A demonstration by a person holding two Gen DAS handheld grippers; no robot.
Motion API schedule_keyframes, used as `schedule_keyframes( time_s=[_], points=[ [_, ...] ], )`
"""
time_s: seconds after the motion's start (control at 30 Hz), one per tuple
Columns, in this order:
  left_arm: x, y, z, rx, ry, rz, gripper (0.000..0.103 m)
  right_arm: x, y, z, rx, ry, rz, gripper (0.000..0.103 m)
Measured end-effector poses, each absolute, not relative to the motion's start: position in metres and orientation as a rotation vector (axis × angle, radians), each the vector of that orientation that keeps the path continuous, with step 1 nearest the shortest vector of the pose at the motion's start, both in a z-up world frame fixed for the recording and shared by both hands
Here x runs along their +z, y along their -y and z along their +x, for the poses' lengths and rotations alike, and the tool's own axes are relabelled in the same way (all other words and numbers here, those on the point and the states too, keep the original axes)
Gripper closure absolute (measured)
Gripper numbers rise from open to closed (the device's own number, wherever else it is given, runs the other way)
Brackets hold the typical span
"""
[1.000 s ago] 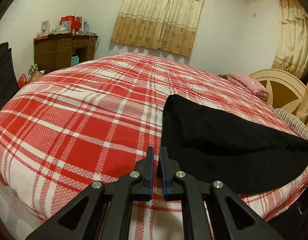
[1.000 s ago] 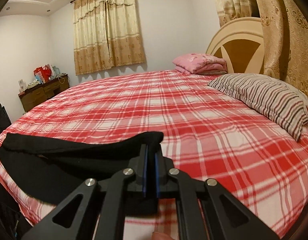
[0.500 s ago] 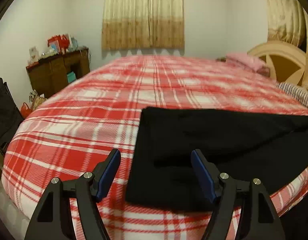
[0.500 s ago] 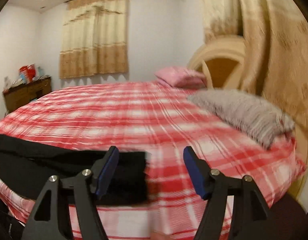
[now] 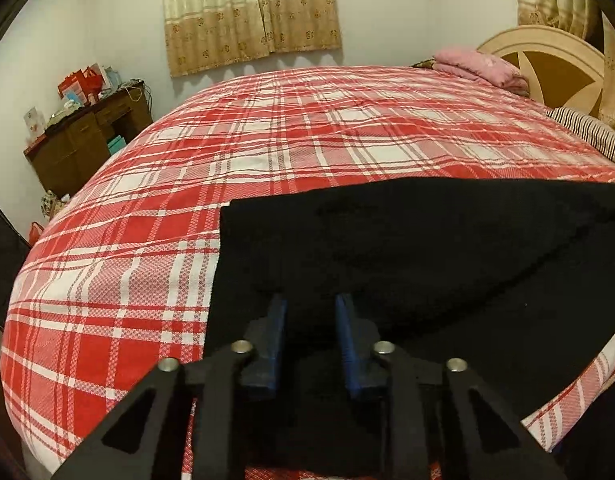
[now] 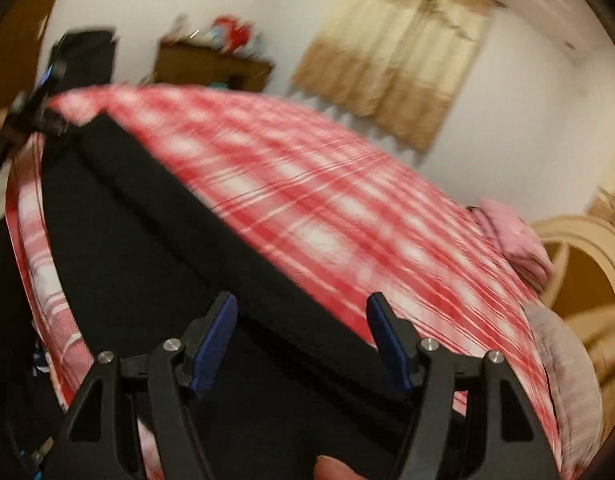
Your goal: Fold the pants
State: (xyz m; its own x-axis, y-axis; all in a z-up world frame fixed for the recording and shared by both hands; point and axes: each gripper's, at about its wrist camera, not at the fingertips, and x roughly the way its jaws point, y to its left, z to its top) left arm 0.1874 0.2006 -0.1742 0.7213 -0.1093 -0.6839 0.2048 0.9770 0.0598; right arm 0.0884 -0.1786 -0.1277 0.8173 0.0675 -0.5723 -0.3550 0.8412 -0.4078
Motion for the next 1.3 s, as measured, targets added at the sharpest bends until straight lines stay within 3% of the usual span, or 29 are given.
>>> schedule_keyframes(
  time_s=[0.03,0.2,0.27,0.33,0.43,0.83,1.3],
  points=[
    [-0.173,-0.204,0.188,-0.186,-0.751,0.117,0.091,-0.135,0.167,0.096,0.259,-0.588,-0.554,0.034],
    [-0.165,-0.216,0.189,-0.224,-0.754,0.012,0.095,-0.179,0.120,0.128,0.319,-0.661,-0.729,0.036],
    [-0.161,-0.221,0.188,-0.248,-0.751,-0.036,0.096,-0.192,0.108,0.135,0.324,-0.666,-0.800,0.052],
    [-0.157,-0.222,0.187,-0.257,-0.749,-0.053,0.096,-0.203,0.101,0.139,0.299,-0.672,-0.884,0.088],
    [-0.148,-0.223,0.184,-0.274,-0.734,-0.065,0.096,-0.200,0.102,0.140,0.310,-0.678,-0.877,0.099],
    [-0.106,-0.256,0.157,-0.317,-0.665,-0.198,0.096,-0.138,0.098,0.100,0.351,-0.570,-0.758,0.100],
    [-0.176,-0.273,0.129,-0.264,-0.773,-0.249,0.096,-0.199,0.082,0.073,0.454,-0.671,-0.795,0.100]
  ],
)
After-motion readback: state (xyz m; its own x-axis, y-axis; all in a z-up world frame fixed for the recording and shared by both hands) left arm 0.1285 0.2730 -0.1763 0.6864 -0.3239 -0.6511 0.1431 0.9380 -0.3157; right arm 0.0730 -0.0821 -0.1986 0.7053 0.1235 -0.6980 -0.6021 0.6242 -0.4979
